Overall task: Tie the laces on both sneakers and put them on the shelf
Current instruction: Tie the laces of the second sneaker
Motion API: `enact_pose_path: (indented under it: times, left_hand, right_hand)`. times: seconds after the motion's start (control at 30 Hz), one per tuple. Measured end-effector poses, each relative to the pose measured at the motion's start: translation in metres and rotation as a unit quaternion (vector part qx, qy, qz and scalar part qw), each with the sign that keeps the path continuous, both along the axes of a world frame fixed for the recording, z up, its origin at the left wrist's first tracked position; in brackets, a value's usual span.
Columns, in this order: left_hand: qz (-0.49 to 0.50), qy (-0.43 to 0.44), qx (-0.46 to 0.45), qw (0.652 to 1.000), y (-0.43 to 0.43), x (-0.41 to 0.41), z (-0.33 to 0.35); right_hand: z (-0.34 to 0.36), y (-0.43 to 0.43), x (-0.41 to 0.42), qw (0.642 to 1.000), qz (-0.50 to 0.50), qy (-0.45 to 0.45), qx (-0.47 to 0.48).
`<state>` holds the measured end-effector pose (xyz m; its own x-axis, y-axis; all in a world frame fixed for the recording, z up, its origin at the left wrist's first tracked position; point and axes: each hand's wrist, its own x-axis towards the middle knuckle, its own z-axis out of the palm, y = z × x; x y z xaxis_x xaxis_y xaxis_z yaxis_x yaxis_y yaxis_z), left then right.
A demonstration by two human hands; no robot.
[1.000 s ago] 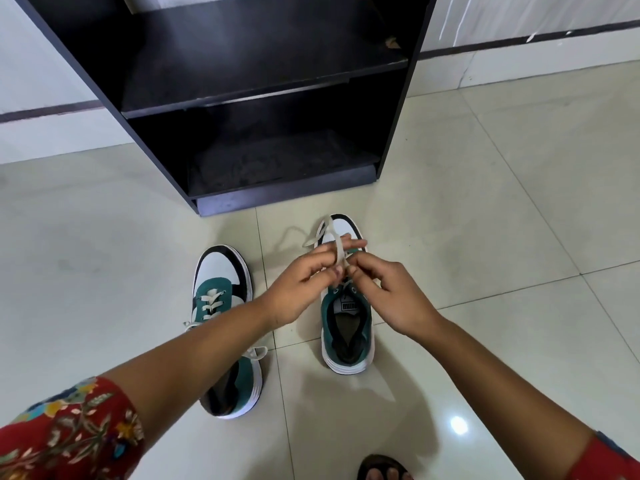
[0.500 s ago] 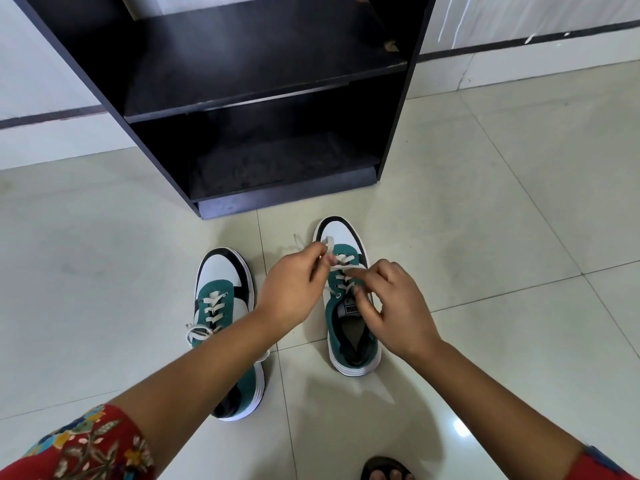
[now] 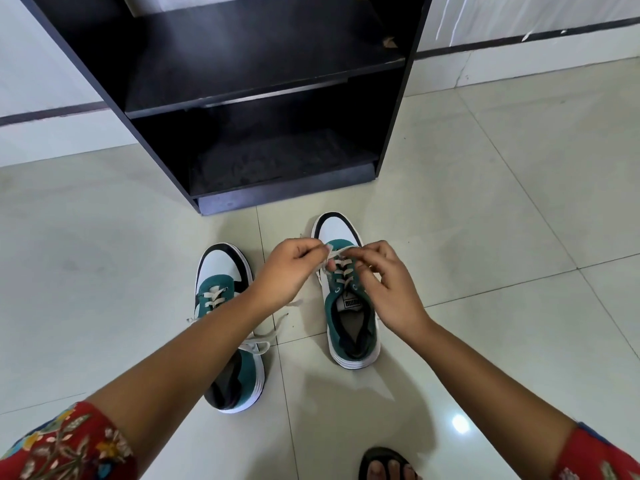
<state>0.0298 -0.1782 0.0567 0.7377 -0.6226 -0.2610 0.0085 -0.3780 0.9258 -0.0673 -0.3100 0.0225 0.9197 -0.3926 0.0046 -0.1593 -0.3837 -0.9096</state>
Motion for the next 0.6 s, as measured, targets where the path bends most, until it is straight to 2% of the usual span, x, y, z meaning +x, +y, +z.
enact_pose_path:
  times: [0.13, 0.23, 0.3, 0.43, 0.53, 0.6]
  left_hand:
    - [0.007, 0.151, 0.028, 0.988, -0.002, 0.001, -0.003]
    - [-0.009, 0.154, 0.054, 0.987, -0.003, 0.000, -0.001]
    - [-0.004, 0.130, 0.056, 0.990, -0.004, -0.001, 0.000]
    - [0.075, 0.041, 0.024, 0.996, 0.003, 0.000, -0.005]
    - [0.121, -0.022, 0.006, 0.992, 0.011, -0.001, -0.013]
    - [0.126, -0.053, 0.023, 0.990, 0.019, -0.003, -0.020]
  right_hand:
    - [-0.007, 0.008, -0.001, 0.996, 0.041, -0.007, -0.077]
    - [-0.005, 0.009, 0.003, 0.995, 0.058, -0.001, -0.084]
    - [0.000, 0.007, 0.003, 0.999, 0.050, 0.004, -0.003]
    - [0.016, -0.004, 0.001, 0.986, -0.016, -0.017, 0.167]
    - [0.030, -0.031, -0.002, 0.935, -0.121, -0.029, 0.332]
    - [0.027, -0.048, -0.006, 0.926, -0.163, 0.030, 0.340]
